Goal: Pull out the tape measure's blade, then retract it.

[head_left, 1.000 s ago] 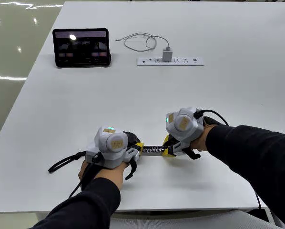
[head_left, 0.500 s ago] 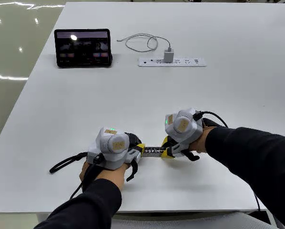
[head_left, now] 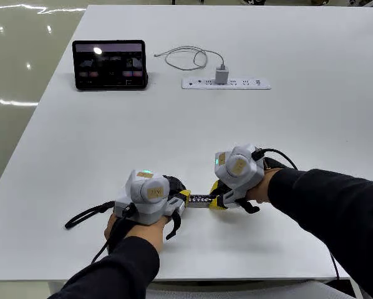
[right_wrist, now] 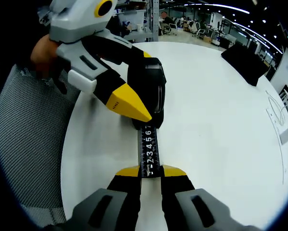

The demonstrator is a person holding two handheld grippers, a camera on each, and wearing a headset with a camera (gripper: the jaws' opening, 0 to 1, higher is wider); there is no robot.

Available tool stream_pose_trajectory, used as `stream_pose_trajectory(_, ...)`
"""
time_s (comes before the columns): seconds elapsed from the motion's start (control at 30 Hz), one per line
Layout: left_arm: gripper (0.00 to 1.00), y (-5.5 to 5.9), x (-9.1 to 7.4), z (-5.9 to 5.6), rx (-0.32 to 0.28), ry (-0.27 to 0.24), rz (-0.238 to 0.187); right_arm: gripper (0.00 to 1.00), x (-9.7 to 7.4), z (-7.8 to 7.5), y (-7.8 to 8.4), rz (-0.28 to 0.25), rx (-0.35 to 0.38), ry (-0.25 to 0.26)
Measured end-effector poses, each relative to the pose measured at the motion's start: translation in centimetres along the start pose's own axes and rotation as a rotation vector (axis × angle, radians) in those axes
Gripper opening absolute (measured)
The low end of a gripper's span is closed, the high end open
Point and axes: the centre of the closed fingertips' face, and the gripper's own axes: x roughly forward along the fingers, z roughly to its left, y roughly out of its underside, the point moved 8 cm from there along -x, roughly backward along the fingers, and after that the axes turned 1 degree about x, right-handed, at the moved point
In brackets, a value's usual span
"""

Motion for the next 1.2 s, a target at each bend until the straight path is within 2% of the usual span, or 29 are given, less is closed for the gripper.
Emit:
stream_pose_trajectory(0.3, 0.57, 0.0, 0.0, 0.0, -0.006, 0.001, -0.002, 0.11, 0.2, -0.1, -0.3, -0.004, -0.001, -0.003)
stream_pose_trajectory(0.37, 0.57, 0.0, 0.0, 0.0, -0.004, 0.004, -0.001, 0.11, 0.2, -0.2, -0.5, -0.003, 0.019, -0.001)
stream_pose_trajectory(0.57, 0.57, 0.0, 0.0, 0.0, -0.010, 0.002, -0.005, 0.11, 0.4, -0.1, -0.8, 0.003, -0.009, 0.000)
stream_pose_trajectory(1.2, 0.57, 0.0, 0.0, 0.1, -0.021, 0.003, -0.002, 0.11, 1.0, 0.0, -1.5, -0.021, -0.009, -0.013)
